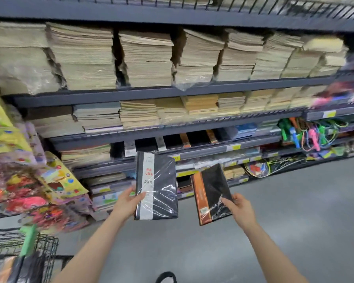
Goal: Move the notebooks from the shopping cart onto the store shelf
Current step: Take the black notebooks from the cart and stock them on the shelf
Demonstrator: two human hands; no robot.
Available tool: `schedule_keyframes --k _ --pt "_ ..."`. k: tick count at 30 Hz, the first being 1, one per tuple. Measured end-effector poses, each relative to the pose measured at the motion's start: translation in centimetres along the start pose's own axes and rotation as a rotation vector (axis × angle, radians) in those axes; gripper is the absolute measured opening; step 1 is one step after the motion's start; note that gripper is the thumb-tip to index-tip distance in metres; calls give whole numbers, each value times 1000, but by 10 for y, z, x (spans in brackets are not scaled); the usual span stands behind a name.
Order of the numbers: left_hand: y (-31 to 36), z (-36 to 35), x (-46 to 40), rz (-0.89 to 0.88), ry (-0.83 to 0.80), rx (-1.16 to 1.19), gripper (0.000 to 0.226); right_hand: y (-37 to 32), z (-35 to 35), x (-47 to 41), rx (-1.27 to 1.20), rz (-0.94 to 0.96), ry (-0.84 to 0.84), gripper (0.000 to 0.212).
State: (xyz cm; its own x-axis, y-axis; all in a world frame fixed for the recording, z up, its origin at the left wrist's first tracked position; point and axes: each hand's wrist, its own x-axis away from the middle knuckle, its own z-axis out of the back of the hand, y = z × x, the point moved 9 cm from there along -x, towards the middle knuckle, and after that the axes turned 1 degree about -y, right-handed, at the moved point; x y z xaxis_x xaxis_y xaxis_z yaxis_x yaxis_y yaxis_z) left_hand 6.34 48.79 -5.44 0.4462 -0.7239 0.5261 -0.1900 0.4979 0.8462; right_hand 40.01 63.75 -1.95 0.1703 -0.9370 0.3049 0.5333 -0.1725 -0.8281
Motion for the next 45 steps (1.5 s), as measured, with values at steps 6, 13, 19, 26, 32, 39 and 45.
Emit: schedule_keyframes --k 6,13,19,26,32,39,45 --pt "14 -36 -35 34 25 -6 24 -15 18 -59 -13 25 -45 10" --pt "8 -74 -55 29 115 66 30 -6 41 -130 -42 35 -147 4" --pt "-5 -101 -60 1 222 211 13 -14 47 -183 -39 61 -220 10" --pt "-7 -112 -92 -67 267 224 16 -7 22 -235 -49 82 -247 15" --pt "-5 -103 -142 -248 267 163 70 -1 -25 -308 -157 138 -155 36" --pt "-21 -97 -201 -504 235 189 71 -30 -72 -376 -64 371 29 38" --pt "-30 -91 -246 -610 282 211 14 -37 -97 -376 433 678 215 38"
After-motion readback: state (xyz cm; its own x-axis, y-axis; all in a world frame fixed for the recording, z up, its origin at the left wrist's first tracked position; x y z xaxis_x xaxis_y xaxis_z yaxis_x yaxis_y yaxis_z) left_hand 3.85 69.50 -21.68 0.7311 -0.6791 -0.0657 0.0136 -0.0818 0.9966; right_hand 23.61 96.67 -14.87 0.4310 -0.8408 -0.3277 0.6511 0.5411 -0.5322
